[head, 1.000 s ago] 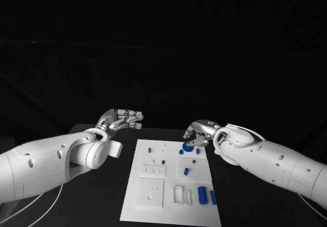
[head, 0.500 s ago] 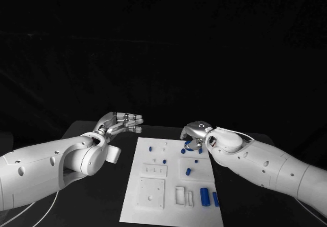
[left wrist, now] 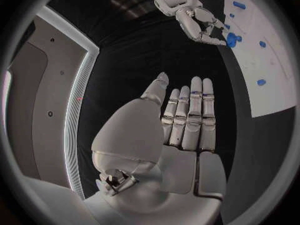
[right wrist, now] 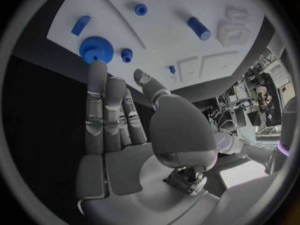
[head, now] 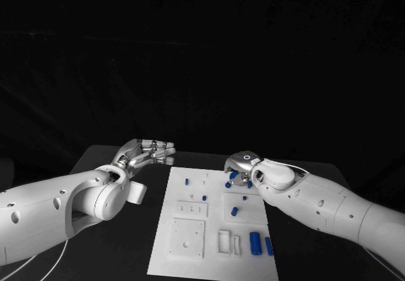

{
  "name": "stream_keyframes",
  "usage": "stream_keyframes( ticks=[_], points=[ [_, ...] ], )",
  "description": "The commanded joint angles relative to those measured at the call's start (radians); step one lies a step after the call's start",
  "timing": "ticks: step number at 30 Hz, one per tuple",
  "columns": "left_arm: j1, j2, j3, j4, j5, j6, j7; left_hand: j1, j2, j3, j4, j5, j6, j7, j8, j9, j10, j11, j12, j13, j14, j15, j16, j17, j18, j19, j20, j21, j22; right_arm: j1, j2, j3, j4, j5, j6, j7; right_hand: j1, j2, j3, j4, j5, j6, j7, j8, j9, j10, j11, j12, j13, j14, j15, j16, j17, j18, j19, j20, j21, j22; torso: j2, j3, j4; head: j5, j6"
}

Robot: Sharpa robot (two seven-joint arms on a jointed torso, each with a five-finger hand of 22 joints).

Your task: Assemble the parts on the task board

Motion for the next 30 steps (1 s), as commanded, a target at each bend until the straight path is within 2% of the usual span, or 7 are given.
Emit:
stream_keyframes(
  ticks=[1,6,10,22,30],
  points=[
    [0.002,-0.001,0.002,0.005,-0.011,0.020,0.005,-0.006,0.003,0.000,-0.005,-0.002,-0.007,0.002,0.004,0.000,-0.005,0.001,0.003,0.002,-0.005,-0.001,-0.006,-0.001,-0.007,-0.004,-0.001,-0.003,-0.001,0.000,0.002,0.000,-0.007,-0.026,0.020,-0.001,0.005,-0.004,0.006,0.002,-0.005,-0.001,-0.002,0.000,-0.001,-0.007,0.002,0.001,0.000,-0.010,-0.001,0.005,-0.001,0.010,0.005,-0.001,-0.004,0.004,0.012,-0.0018,0.0025,-0.004,0.001],
    [0.003,-0.001,0.003,0.006,-0.013,0.021,0.004,-0.007,0.007,-0.006,-0.012,-0.002,-0.007,0.002,0.004,0.000,-0.007,0.002,0.003,0.002,-0.002,0.000,-0.012,-0.003,-0.004,-0.001,0.002,-0.007,-0.009,-0.001,0.003,0.000,-0.008,-0.026,0.028,0.006,0.004,-0.003,0.009,0.000,-0.004,-0.001,-0.003,0.000,-0.001,-0.002,-0.001,0.001,0.000,-0.010,-0.002,0.005,-0.002,0.010,0.006,-0.002,-0.007,0.009,0.021,-0.0047,0.0031,-0.006,0.004],
    [0.003,0.000,0.004,0.004,-0.013,0.021,0.003,-0.008,0.007,-0.008,-0.013,-0.002,-0.008,0.003,0.005,0.000,-0.010,0.003,0.003,0.002,-0.002,0.000,-0.012,-0.003,-0.004,-0.001,0.002,-0.007,-0.011,-0.001,0.004,0.000,-0.009,-0.026,0.039,0.012,0.000,-0.001,0.016,-0.004,-0.004,-0.002,-0.007,0.000,-0.001,0.003,-0.009,0.000,-0.001,-0.009,-0.007,0.006,-0.003,0.005,0.007,-0.006,-0.011,0.017,0.027,-0.0067,0.0042,-0.007,0.006],
    [0.003,0.002,0.004,0.002,-0.014,0.024,0.002,-0.008,0.007,-0.008,-0.013,-0.002,-0.008,0.003,0.005,0.000,-0.010,0.003,0.003,0.002,-0.002,0.000,-0.012,-0.003,-0.004,-0.001,0.002,-0.007,-0.011,-0.006,0.013,0.000,-0.027,-0.028,0.049,0.017,-0.010,-0.002,0.051,-0.011,-0.003,-0.001,-0.006,0.000,-0.002,0.019,-0.011,0.001,0.000,-0.009,-0.008,0.013,-0.002,0.002,0.012,-0.009,-0.032,0.067,0.044,-0.0095,0.0071,-0.009,0.016],
    [0.003,0.003,0.004,-0.001,-0.014,0.025,0.001,-0.009,0.010,-0.012,-0.016,-0.002,-0.008,0.003,0.005,0.000,-0.011,0.003,0.003,0.002,-0.001,0.000,-0.013,-0.002,-0.004,0.002,0.002,-0.008,-0.017,-0.007,0.014,0.000,-0.035,-0.030,0.051,0.014,-0.019,-0.002,0.089,-0.011,-0.007,0.004,-0.004,0.000,-0.002,0.039,-0.010,0.000,-0.001,-0.010,-0.007,0.018,-0.002,0.004,0.015,-0.008,-0.041,0.091,0.051,-0.0109,0.0075,-0.012,0.017]
  ],
)
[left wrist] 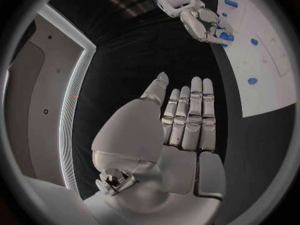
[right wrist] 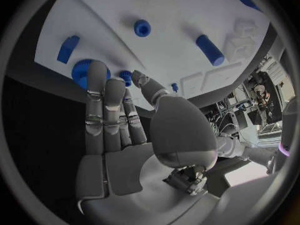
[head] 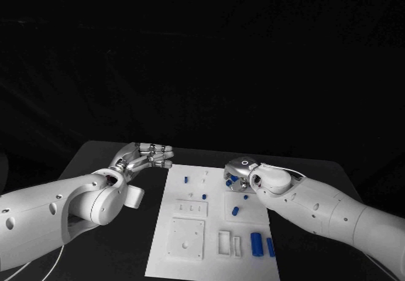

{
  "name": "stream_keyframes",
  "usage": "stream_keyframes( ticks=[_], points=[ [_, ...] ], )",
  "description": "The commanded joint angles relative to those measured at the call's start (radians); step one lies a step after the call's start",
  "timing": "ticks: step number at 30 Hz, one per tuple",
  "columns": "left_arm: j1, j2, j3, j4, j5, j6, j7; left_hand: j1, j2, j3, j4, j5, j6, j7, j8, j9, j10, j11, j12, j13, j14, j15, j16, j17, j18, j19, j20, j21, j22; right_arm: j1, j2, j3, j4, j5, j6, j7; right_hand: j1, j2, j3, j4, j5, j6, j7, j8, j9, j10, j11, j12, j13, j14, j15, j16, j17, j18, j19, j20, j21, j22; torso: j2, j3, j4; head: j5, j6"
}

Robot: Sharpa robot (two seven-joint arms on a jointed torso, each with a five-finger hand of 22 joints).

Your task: Assemble the parts on the task board

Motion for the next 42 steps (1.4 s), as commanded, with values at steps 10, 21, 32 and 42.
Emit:
stream_keyframes(
  ticks=[10,21,32,42],
  points=[
    [0.002,0.003,0.001,-0.003,-0.005,0.019,0.002,-0.008,0.007,-0.006,-0.007,-0.002,-0.006,0.002,0.004,0.000,-0.008,0.000,0.003,0.002,0.000,0.000,-0.004,0.000,-0.004,0.003,0.001,-0.004,-0.007,-0.001,0.000,0.001,-0.002,-0.018,0.016,0.010,-0.036,0.004,0.108,0.002,-0.038,0.048,-0.001,0.000,-0.001,0.084,-0.018,0.000,0.000,-0.003,-0.010,0.005,0.001,0.001,0.002,-0.010,0.010,0.059,0.013,-0.0026,0.0011,-0.005,0.006],
    [0.002,0.002,0.001,-0.002,-0.005,0.020,-0.003,-0.009,0.008,-0.006,-0.007,-0.002,-0.007,0.002,0.005,0.000,-0.009,0.000,0.003,0.002,0.000,0.000,-0.004,0.000,-0.004,0.003,0.001,-0.004,-0.008,-0.001,0.002,0.001,0.004,-0.018,-0.002,0.014,-0.031,0.031,0.152,0.013,-0.096,0.094,-0.004,0.002,0.001,0.157,-0.039,0.001,0.002,-0.002,-0.024,0.000,0.004,-0.012,-0.014,-0.024,0.055,0.137,0.022,-0.0084,0.0066,-0.009,0.015],
    [0.002,0.003,0.001,-0.003,-0.005,0.022,-0.008,-0.007,0.008,-0.007,-0.008,-0.001,-0.009,0.002,0.005,0.000,-0.011,0.000,0.003,0.002,0.000,0.000,-0.004,0.000,-0.004,0.004,0.001,-0.004,-0.011,-0.001,0.002,0.001,0.015,-0.038,-0.099,-0.019,-0.015,0.052,0.186,0.009,-0.140,0.164,-0.019,0.002,0.005,0.237,-0.064,0.001,0.003,-0.003,-0.047,-0.006,0.011,-0.026,-0.030,-0.046,0.148,0.266,0.027,-0.0141,0.0147,-0.012,0.023],
    [0.002,0.005,0.001,-0.007,-0.005,0.022,-0.010,-0.005,0.008,-0.008,-0.009,-0.002,-0.010,0.003,0.005,0.000,-0.012,0.001,0.003,0.002,0.000,0.000,-0.004,0.000,-0.004,0.005,0.001,-0.003,-0.013,-0.001,0.017,0.005,0.036,-0.054,-0.203,-0.061,-0.014,0.043,0.196,0.012,-0.137,0.175,-0.023,0.002,0.005,0.249,-0.067,0.002,0.003,0.000,-0.049,-0.011,0.016,-0.029,-0.027,-0.050,0.145,0.342,0.031,-0.0194,0.0194,-0.012,0.038]
  ],
)
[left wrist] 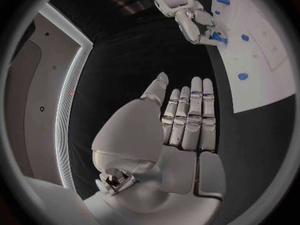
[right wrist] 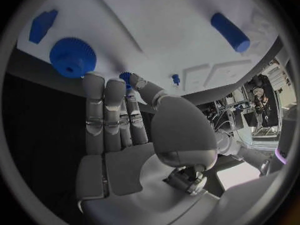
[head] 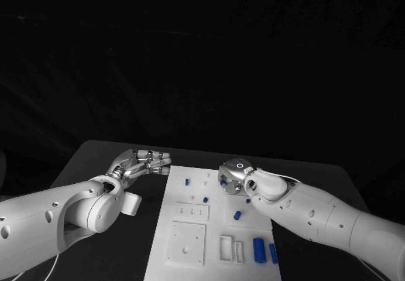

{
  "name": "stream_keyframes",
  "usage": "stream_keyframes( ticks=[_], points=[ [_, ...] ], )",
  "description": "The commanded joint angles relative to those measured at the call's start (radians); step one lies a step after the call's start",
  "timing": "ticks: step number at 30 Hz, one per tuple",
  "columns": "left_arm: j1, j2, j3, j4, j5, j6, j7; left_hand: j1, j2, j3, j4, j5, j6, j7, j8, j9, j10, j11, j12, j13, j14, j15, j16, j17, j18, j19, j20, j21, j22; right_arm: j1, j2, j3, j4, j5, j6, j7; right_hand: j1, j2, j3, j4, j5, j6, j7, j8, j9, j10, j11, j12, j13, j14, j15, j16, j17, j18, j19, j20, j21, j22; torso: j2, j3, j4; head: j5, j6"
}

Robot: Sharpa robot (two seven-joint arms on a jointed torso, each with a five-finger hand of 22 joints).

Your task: Assemble the parts on the task board

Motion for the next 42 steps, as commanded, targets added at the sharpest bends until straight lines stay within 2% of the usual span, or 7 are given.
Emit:
stream_keyframes(
  ticks=[1,10,17,28,30,38,42],
  points=[
    [0.002,0.004,0.001,0.000,-0.004,0.016,0.002,-0.001,0.004,-0.001,-0.003,-0.002,-0.008,0.001,0.005,0.000,-0.005,0.001,0.003,0.001,0.000,0.000,-0.004,0.000,-0.004,0.005,0.001,-0.003,-0.001,0.000,0.012,0.002,0.005,-0.032,-0.085,-0.041,0.003,0.002,0.009,0.003,0.010,0.008,-0.001,0.003,-0.001,0.034,-0.023,0.004,0.002,0.004,-0.007,-0.006,0.003,0.009,0.005,-0.005,-0.012,0.021,0.002,-0.0034,0.0030,0.000,0.006],
    [0.002,0.013,0.001,-0.004,-0.004,0.018,0.002,-0.001,0.005,-0.001,-0.004,-0.001,-0.009,0.002,0.005,0.000,-0.006,0.001,0.003,0.001,0.000,0.000,-0.004,0.000,-0.004,0.005,0.001,-0.003,-0.003,0.000,0.048,0.013,-0.010,-0.063,-0.155,-0.109,0.002,-0.001,0.015,0.002,0.010,0.010,-0.002,0.003,-0.001,0.037,-0.024,0.003,0.002,0.003,-0.008,-0.005,0.004,0.009,0.015,-0.006,-0.038,0.060,0.004,-0.0091,0.0104,-0.002,0.012],
    [0.002,0.019,0.001,-0.007,-0.004,0.019,0.003,-0.001,0.005,-0.002,-0.005,-0.001,-0.010,0.002,0.004,0.000,-0.009,0.001,0.003,0.001,0.000,0.001,-0.004,0.000,-0.003,0.005,0.001,-0.002,-0.003,0.000,0.066,0.021,-0.022,-0.075,-0.185,-0.136,0.003,-0.003,0.016,0.002,0.010,0.012,-0.003,0.003,-0.001,0.038,-0.024,0.003,0.002,0.003,-0.009,-0.005,0.003,0.009,0.020,-0.007,-0.053,0.079,0.008,-0.0108,0.0122,-0.002,0.012],
    [0.004,0.022,0.003,-0.003,-0.006,0.019,0.002,-0.001,0.005,-0.002,-0.005,-0.001,-0.010,0.002,0.004,0.000,-0.009,0.001,0.003,0.001,0.000,0.001,-0.004,0.000,-0.003,0.005,0.001,-0.002,-0.003,-0.001,0.087,0.025,-0.043,-0.079,-0.183,-0.141,0.001,-0.004,0.018,0.003,0.012,0.012,-0.003,0.003,0.000,0.039,-0.025,0.004,0.002,0.003,-0.009,-0.005,0.003,0.008,0.030,-0.007,-0.084,0.116,0.014,-0.0179,0.0213,0.001,0.015],
    [0.005,0.023,0.003,-0.003,-0.006,0.019,0.002,-0.001,0.005,-0.002,-0.005,-0.001,-0.010,0.002,0.004,0.000,-0.009,0.001,0.003,0.001,0.000,0.001,-0.004,0.000,-0.003,0.005,0.001,-0.002,-0.003,-0.001,0.089,0.025,-0.046,-0.079,-0.179,-0.138,0.001,-0.004,0.018,0.003,0.012,0.012,-0.003,0.003,0.000,0.039,-0.025,0.004,0.002,0.003,-0.009,-0.005,0.003,0.008,0.030,-0.007,-0.084,0.116,0.015,-0.0172,0.0200,0.003,0.015],
    [0.010,0.024,0.003,-0.001,-0.007,0.019,0.002,0.000,0.005,-0.003,-0.008,-0.001,-0.011,0.002,0.005,0.000,-0.010,0.002,0.003,0.001,0.001,0.001,-0.004,-0.001,-0.003,0.004,0.001,0.000,-0.006,-0.001,0.098,0.025,-0.056,-0.078,-0.162,-0.128,0.001,-0.005,0.019,0.002,0.012,0.012,-0.003,0.003,0.000,0.039,-0.024,0.003,0.002,0.003,-0.009,-0.005,0.003,0.008,0.033,-0.007,-0.089,0.124,0.020,-0.0239,0.0296,-0.004,0.012],
    [0.013,0.023,0.004,0.001,-0.007,0.019,0.001,0.000,0.005,-0.003,-0.008,-0.001,-0.011,0.002,0.005,0.000,-0.010,0.002,0.003,0.001,0.001,0.001,-0.004,-0.001,-0.003,0.004,0.001,0.000,-0.006,-0.001,0.099,0.025,-0.058,-0.078,-0.155,-0.125,0.001,-0.005,0.019,0.002,0.012,0.012,-0.003,0.003,0.000,0.039,-0.024,0.003,0.002,0.003,-0.009,-0.005,0.003,0.008,0.033,-0.007,-0.089,0.124,0.022,-0.0234,0.0268,-0.004,0.010]
  ],
)
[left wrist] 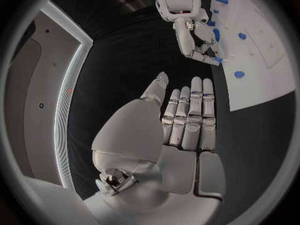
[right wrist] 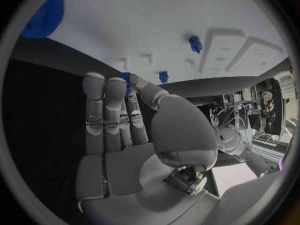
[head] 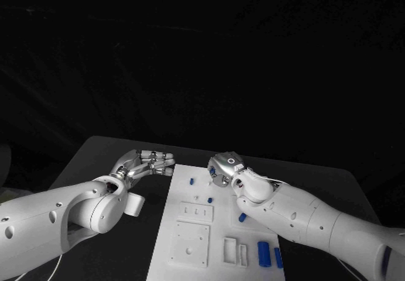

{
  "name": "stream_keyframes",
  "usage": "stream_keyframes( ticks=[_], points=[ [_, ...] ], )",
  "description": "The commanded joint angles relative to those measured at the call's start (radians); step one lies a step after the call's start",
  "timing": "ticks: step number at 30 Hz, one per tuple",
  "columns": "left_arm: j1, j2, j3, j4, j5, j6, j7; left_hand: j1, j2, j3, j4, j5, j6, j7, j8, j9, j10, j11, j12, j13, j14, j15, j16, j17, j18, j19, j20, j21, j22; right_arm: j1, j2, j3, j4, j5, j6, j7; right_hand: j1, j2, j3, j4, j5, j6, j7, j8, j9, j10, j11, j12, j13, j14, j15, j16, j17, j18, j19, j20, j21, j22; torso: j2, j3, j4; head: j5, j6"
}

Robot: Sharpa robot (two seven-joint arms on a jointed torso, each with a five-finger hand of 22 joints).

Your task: Assemble the parts on the task board

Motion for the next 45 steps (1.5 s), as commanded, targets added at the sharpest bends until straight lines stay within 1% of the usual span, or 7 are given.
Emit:
stream_keyframes(
  ticks=[1,8,15,30,35,40,45],
  points=[
    [0.004,0.002,0.001,0.005,-0.006,0.015,0.004,0.000,0.005,0.001,-0.004,-0.001,-0.007,-0.001,0.005,0.000,-0.007,-0.002,0.003,0.001,0.001,0.001,-0.004,-0.001,-0.003,0.004,0.001,0.000,-0.001,-0.001,0.002,0.001,-0.002,-0.016,0.016,0.006,0.000,-0.004,0.004,0.001,0.004,0.009,0.001,0.005,0.001,0.035,-0.028,0.007,0.001,-0.003,-0.007,-0.005,0.000,0.008,0.008,0.002,-0.013,0.013,0.003,-0.0016,-0.0002,-0.001,-0.001],
    [0.008,0.004,0.001,0.005,-0.008,0.015,0.003,-0.001,0.004,0.000,-0.005,-0.002,-0.009,-0.001,0.004,0.000,-0.008,-0.001,0.003,0.002,0.000,0.001,-0.005,-0.001,-0.003,0.004,0.002,0.001,-0.003,-0.001,0.004,0.001,-0.009,-0.012,0.027,0.012,0.000,-0.004,0.003,0.001,0.007,0.009,0.001,0.005,0.001,0.035,-0.028,0.006,0.001,-0.003,-0.007,-0.005,-0.001,0.008,0.009,0.002,-0.021,0.018,0.003,-0.0043,0.0025,-0.001,-0.004],
    [0.011,0.004,0.001,0.006,-0.009,0.015,0.002,-0.001,0.004,0.000,-0.005,-0.002,-0.009,-0.001,0.004,0.000,-0.008,-0.001,0.003,0.002,0.000,0.001,-0.005,-0.001,-0.003,0.004,0.002,0.001,-0.003,-0.001,0.009,0.001,-0.017,-0.011,0.039,0.014,0.000,-0.004,0.003,0.001,0.007,0.009,0.001,0.005,0.001,0.035,-0.028,0.006,0.001,-0.003,-0.007,-0.005,-0.001,0.008,0.009,0.002,-0.021,0.018,0.004,-0.0041,0.0035,-0.001,-0.004],
    [0.013,0.005,0.001,0.006,-0.010,0.018,-0.001,-0.001,0.003,-0.001,-0.004,-0.002,-0.009,-0.001,0.005,0.000,-0.009,-0.001,0.003,0.002,0.000,0.001,-0.004,-0.001,-0.003,0.004,0.002,0.002,-0.005,-0.001,0.020,0.000,-0.037,-0.014,0.055,0.006,-0.002,-0.001,0.001,0.004,0.008,0.002,0.003,0.005,0.000,0.026,-0.025,0.007,0.001,-0.003,-0.005,-0.012,-0.005,0.009,0.014,0.004,-0.062,0.032,0.007,-0.0079,0.0061,-0.001,-0.003],
    [0.013,0.006,0.001,0.005,-0.010,0.019,-0.002,-0.001,0.003,-0.001,-0.004,-0.002,-0.009,-0.001,0.005,0.000,-0.009,-0.001,0.003,0.002,0.000,0.001,-0.004,-0.001,-0.003,0.004,0.002,0.002,-0.005,-0.001,0.027,0.000,-0.046,-0.008,0.054,0.010,-0.005,0.000,-0.004,0.009,0.003,-0.009,0.006,0.004,-0.001,0.015,-0.023,0.006,0.001,-0.004,-0.003,-0.018,-0.008,0.011,0.014,0.005,-0.085,0.031,0.008,-0.0079,0.0062,0.000,-0.001],
    [0.014,0.005,0.001,0.006,-0.010,0.019,-0.004,-0.002,0.002,-0.002,-0.002,-0.003,-0.011,0.000,0.004,0.000,-0.010,0.000,0.003,0.002,0.000,0.002,-0.005,-0.001,-0.003,0.004,0.002,0.002,-0.007,-0.001,0.030,0.000,-0.054,0.012,0.049,0.018,-0.010,-0.005,-0.008,0.020,0.001,-0.066,0.021,0.003,-0.005,-0.052,-0.002,0.006,0.000,-0.002,0.012,-0.023,-0.010,0.016,0.014,0.018,-0.112,0.023,0.009,-0.0095,0.0061,0.001,0.000],
    [0.015,0.005,0.001,0.006,-0.010,0.018,-0.005,-0.002,0.002,-0.002,-0.002,-0.003,-0.011,0.000,0.004,0.000,-0.010,0.000,0.003,0.002,0.000,0.002,-0.005,-0.001,-0.003,0.004,0.002,0.002,-0.007,-0.001,0.030,0.000,-0.061,0.044,0.041,0.034,-0.026,-0.039,-0.023,0.031,0.023,-0.143,0.040,0.003,-0.008,-0.151,0.027,0.006,-0.002,-0.004,0.032,-0.035,-0.020,0.034,0.014,0.037,-0.180,-0.012,0.009,-0.0101,0.0062,0.002,0.000]
  ],
)
